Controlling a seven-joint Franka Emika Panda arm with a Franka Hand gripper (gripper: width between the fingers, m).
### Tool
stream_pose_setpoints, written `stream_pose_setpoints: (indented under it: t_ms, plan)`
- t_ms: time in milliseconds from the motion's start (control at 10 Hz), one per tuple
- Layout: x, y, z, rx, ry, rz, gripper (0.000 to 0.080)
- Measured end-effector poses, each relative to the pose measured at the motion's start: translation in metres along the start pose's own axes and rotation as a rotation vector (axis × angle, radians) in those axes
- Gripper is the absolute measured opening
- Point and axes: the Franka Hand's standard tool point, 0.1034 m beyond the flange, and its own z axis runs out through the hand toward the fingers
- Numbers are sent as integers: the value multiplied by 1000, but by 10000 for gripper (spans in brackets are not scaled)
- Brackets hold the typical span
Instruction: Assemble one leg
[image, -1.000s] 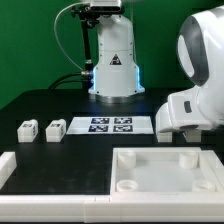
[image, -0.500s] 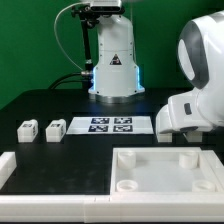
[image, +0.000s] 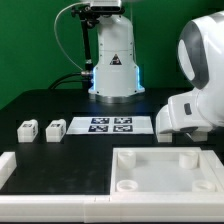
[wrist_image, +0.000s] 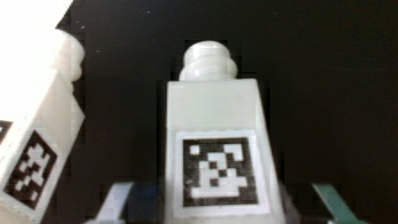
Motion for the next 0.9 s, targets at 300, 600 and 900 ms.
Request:
stream_pose_setpoints:
  t_ms: [300,600,900]
  plan:
    - [-13,10,-31,3,-12,-56,291]
    - [-58,24,-77,-11,36,-45,292]
    - [-42,24,-85,-3,217,-54,292]
